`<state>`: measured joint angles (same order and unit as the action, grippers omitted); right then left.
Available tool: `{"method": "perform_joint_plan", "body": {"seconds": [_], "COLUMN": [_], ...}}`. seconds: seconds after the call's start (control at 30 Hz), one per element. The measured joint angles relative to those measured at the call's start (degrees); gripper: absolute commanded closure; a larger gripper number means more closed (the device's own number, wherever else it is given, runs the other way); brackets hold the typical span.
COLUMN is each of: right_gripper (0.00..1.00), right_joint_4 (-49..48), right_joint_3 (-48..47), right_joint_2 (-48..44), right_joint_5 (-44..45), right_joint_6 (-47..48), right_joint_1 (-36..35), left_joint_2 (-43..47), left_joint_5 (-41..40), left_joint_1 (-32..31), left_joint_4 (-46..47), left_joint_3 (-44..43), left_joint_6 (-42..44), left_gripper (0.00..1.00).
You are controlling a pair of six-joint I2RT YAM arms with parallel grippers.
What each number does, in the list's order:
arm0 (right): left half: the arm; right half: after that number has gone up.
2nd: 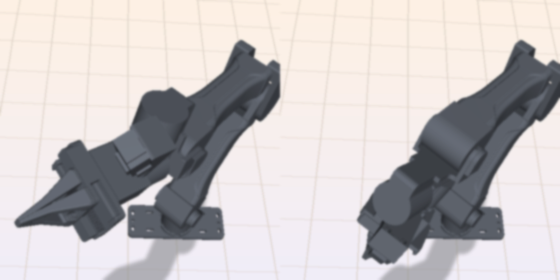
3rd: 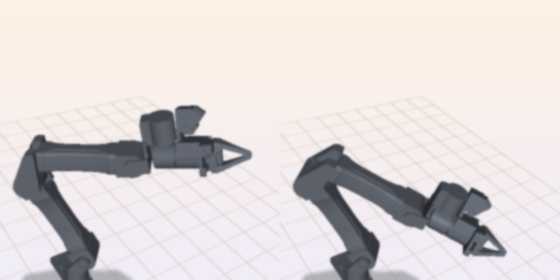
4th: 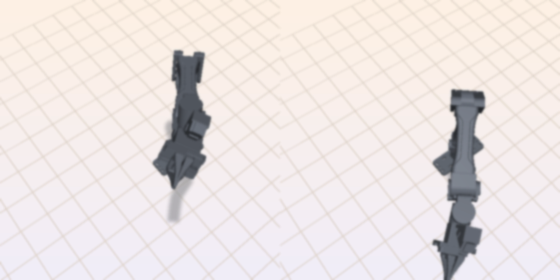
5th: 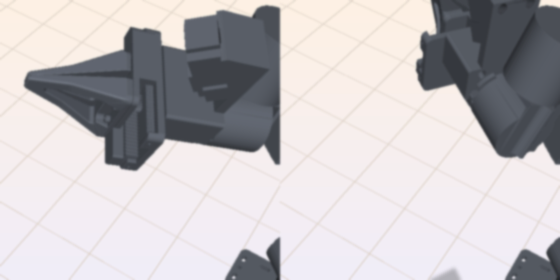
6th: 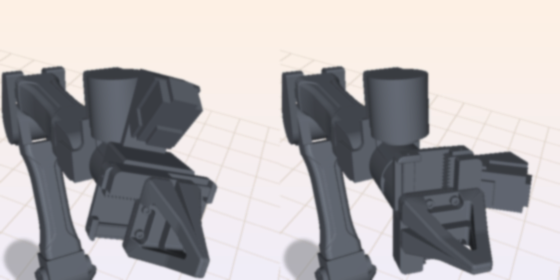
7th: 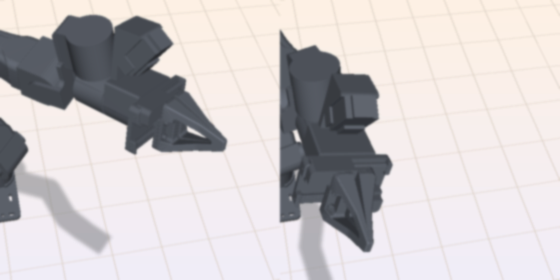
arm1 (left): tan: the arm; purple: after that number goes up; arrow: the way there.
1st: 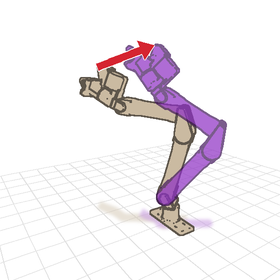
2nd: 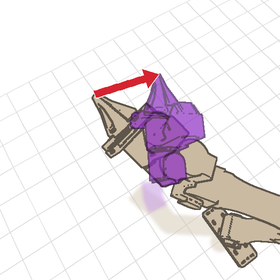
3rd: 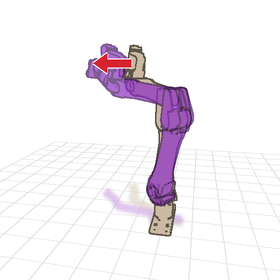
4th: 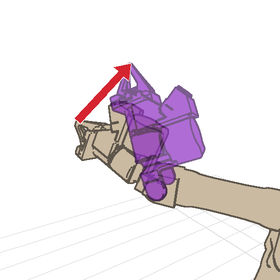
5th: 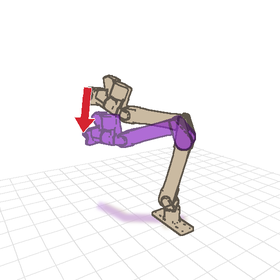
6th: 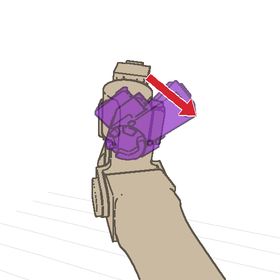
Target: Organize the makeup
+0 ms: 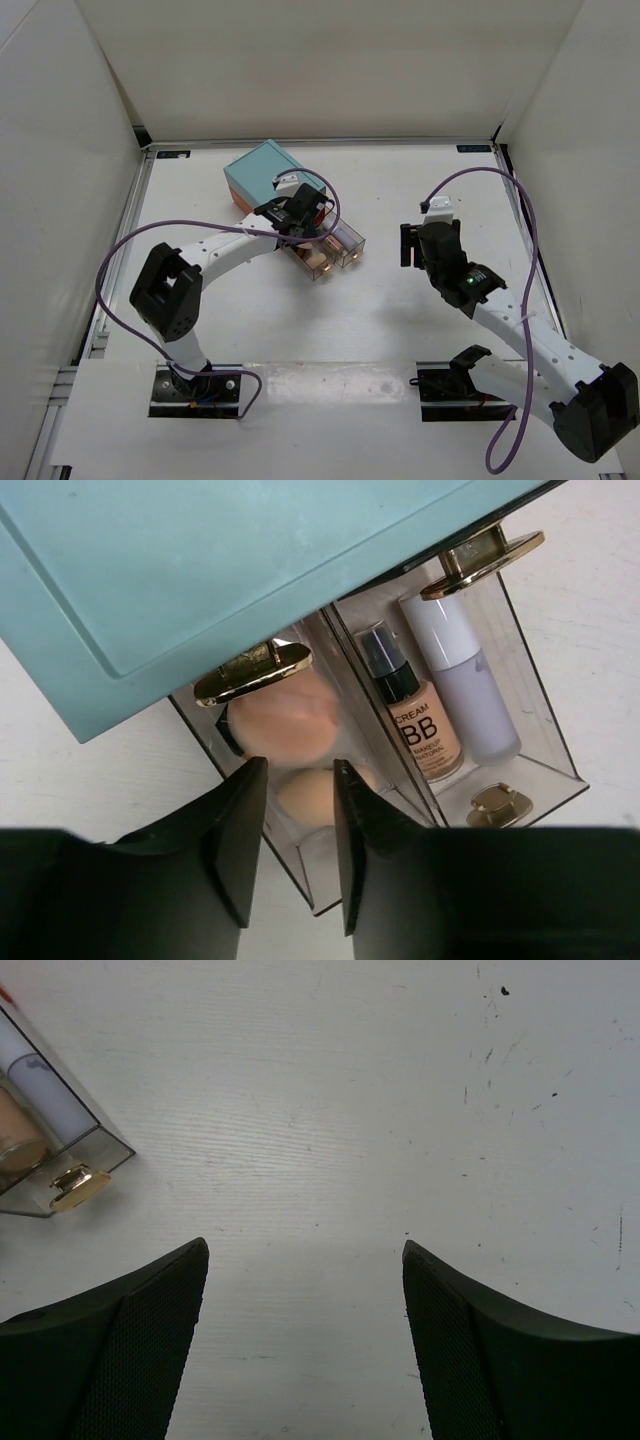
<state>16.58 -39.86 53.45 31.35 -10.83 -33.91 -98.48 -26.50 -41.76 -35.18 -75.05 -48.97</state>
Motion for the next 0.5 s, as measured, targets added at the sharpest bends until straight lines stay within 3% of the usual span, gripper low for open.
{"method": "perform_joint_plan", "body": {"seconds": [0.07,0.13,0.17,0.2,0.23,0.5], "right_gripper": [0.19,0.19,0.19,0.19,0.19,0.19], "right_joint_4": [0.0,0.1,0.0,0.0,0.0,-1.7], "right_joint_3": [0.2,0.3,0.3,0.3,0.3,0.4], "right_joint_2": [-0.1,-0.2,-0.2,-0.2,-0.2,3.2], "right_joint_5": [0.3,0.5,0.4,0.4,0.2,-2.4], "right_joint_6": [0.0,0.0,0.0,0.0,0.0,-0.8], "right_joint_1": [0.1,0.1,0.2,0.2,0.2,0.2], "left_joint_2": [0.0,0.0,0.1,0.4,0.8,11.3], "left_joint_5": [-0.1,-0.1,-0.1,-0.1,0.0,-0.3], "left_joint_1": [0.0,0.0,0.0,0.0,0.0,2.5], "left_joint_4": [-0.2,-0.5,-0.7,-1.0,-1.2,-2.1], "left_joint_3": [0.0,0.0,0.0,0.0,0.0,0.0], "left_joint_6": [0.2,0.5,0.7,1.0,1.5,3.0], "left_gripper": [0.52,0.43,0.36,0.14,0.04,0.02]}}
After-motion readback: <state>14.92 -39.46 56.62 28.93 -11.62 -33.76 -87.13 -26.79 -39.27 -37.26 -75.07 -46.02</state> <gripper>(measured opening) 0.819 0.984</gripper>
